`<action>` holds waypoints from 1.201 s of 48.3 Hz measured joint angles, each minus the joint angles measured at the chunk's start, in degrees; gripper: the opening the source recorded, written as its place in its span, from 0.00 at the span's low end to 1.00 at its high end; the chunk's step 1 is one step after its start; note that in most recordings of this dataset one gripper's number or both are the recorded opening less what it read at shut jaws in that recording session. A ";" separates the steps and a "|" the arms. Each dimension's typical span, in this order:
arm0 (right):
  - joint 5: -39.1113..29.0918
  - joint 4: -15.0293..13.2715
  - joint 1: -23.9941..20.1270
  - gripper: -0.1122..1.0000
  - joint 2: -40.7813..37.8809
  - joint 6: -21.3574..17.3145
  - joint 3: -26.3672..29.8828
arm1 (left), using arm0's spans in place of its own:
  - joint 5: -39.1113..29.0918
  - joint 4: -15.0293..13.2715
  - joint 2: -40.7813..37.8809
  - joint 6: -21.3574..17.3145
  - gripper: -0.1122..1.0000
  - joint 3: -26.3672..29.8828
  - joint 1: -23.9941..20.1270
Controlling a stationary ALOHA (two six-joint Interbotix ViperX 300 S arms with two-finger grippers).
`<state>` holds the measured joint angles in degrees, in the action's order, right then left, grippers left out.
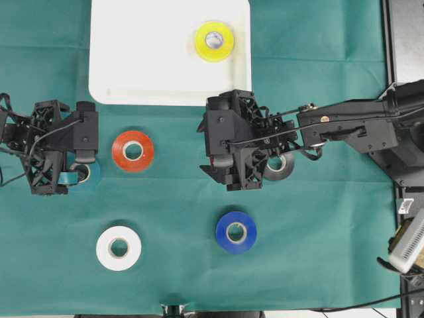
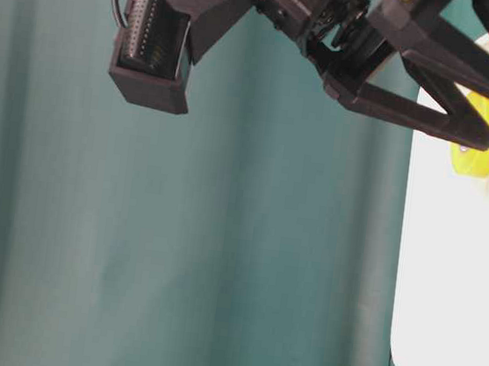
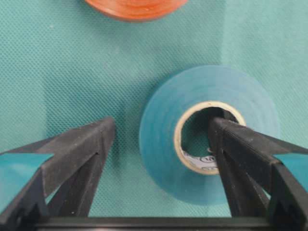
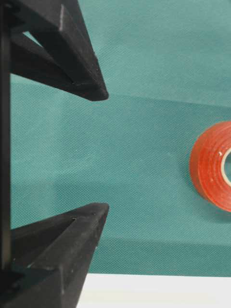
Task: Put the tape alternately from left to right into the white case.
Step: 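Lower the left gripper onto the teal tape roll and grasp it, then lift the teal roll and carry it into the white tray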
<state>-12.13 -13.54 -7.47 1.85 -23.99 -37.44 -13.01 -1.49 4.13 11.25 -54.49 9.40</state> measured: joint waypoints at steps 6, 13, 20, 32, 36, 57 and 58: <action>0.00 -0.09 0.00 0.76 0.00 0.00 0.00 | 0.00 0.00 -0.18 0.00 0.88 0.00 -0.09; 0.09 -0.09 0.00 0.76 0.00 0.00 -0.09 | 0.09 0.00 -0.18 0.00 0.86 0.00 -0.09; 0.00 -0.09 0.00 0.76 0.00 0.00 -0.09 | 0.00 0.18 0.09 0.00 0.61 0.00 -0.26; 0.09 -0.09 -0.09 0.76 0.00 -0.09 -0.09 | -0.26 0.18 1.49 -0.26 0.32 -0.09 -0.18; 0.09 -0.09 0.00 0.76 0.00 -0.09 -0.18 | -0.26 0.18 2.11 -0.09 0.32 -0.26 -0.18; 0.44 -0.09 -0.09 0.76 0.00 -0.18 -0.18 | -1.85 0.18 4.31 0.00 0.32 -0.09 0.53; 0.44 -0.09 -0.09 0.76 0.00 -0.18 -0.18 | -2.11 0.09 4.66 0.18 0.32 0.09 0.70</action>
<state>-11.69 -13.62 -7.56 1.85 -24.17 -37.62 -15.12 -1.41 8.79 11.43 -54.40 10.11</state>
